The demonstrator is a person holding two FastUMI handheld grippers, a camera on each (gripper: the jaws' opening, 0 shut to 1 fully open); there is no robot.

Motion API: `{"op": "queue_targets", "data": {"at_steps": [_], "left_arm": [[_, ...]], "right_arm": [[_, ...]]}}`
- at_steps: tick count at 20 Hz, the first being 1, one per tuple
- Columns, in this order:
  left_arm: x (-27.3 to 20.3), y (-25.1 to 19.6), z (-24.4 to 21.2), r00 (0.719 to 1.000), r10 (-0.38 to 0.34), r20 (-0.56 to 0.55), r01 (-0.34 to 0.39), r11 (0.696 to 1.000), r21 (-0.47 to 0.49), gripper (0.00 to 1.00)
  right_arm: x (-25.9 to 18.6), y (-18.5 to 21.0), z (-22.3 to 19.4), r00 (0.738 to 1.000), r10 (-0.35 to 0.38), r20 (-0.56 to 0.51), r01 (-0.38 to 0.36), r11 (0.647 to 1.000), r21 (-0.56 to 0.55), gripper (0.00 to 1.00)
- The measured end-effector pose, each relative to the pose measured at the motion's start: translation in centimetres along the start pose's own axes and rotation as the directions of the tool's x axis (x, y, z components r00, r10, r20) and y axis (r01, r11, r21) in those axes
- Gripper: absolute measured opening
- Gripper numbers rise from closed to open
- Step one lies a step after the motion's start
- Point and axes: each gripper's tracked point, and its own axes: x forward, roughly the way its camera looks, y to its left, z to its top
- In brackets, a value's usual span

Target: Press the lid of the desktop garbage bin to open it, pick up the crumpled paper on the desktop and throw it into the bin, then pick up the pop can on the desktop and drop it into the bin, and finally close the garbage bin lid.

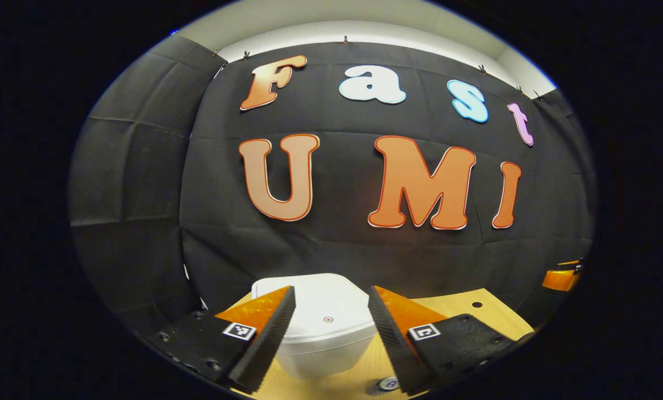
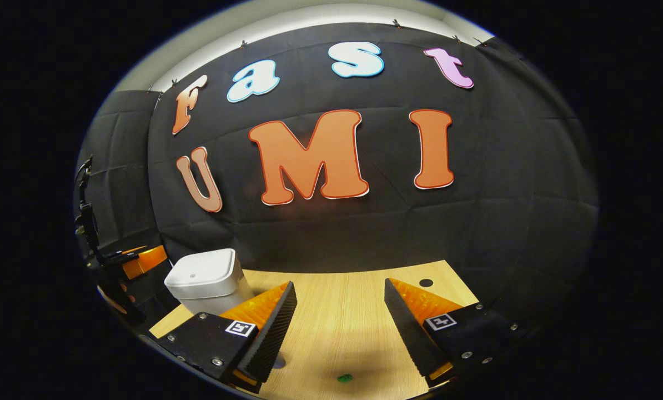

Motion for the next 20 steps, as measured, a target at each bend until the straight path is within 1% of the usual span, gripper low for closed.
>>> {"op": "queue_targets", "data": {"at_steps": [1,3,4,5,6,7,9,10,14,18,20], "left_arm": [[0.2,-0.3,-0.5,0.999,-0.018,-0.032,0.017,1.0,-0.004,0.66],[0.7,0.4,-1.3,0.997,0.005,-0.071,-0.007,0.999,-0.032,0.29],[0.8,0.8,-1.8,0.996,0.023,-0.081,-0.027,0.998,-0.05,0.08],[0.8,1.0,-2.0,0.997,0.024,-0.08,-0.029,0.998,-0.059,0.03],[0.9,1.0,-1.7,0.998,0.02,-0.065,-0.023,0.998,-0.052,0.0],[0.7,0.9,-1.5,0.999,0.003,-0.05,-0.005,1.0,-0.029,0.0],[0.7,1.1,-1.1,0.999,0.004,-0.047,-0.003,1.0,0.011,0.0],[0.8,1.0,-1.2,0.999,0.004,-0.053,-0.003,1.0,0.015,0.0],[1.4,0.8,-1.3,0.996,-0.021,-0.09,0.02,1.0,-0.008,0.0],[3.2,1.0,-1.4,0.986,-0.041,-0.164,0.048,0.998,0.038,0.0],[4.2,0.7,-1.5,0.977,-0.067,-0.203,0.075,0.997,0.034,0.0]], "right_arm": [[0.0,0.1,0.2,1.0,-0.001,0.002,0.001,1.0,-0.003,0.95],[0.1,0.1,0.3,1.0,-0.003,0.007,0.003,1.0,-0.005,0.95],[0.1,0.1,0.4,1.0,-0.003,0.007,0.003,1.0,-0.004,0.95],[0.2,0.2,0.6,1.0,-0.003,0.008,0.003,1.0,-0.001,0.95],[0.2,0.2,0.6,1.0,-0.001,0.008,0.001,1.0,0.002,0.95],[0.3,0.2,0.5,1.0,-0.001,0.007,0.001,1.0,0.003,0.95],[0.5,0.3,0.4,1.0,-0.002,0.002,0.002,1.0,0.003,0.95],[0.5,0.4,0.4,1.0,-0.002,-0.001,0.002,1.0,0.004,0.95],[0.7,0.5,0.4,1.0,-0.002,-0.002,0.002,1.0,-0.006,0.95],[0.9,0.2,-0.1,1.0,-0.008,-0.014,0.008,1.0,-0.008,0.95],[0.9,0.0,-0.2,1.0,-0.01,-0.02,0.01,1.0,-0.005,0.95]]}}
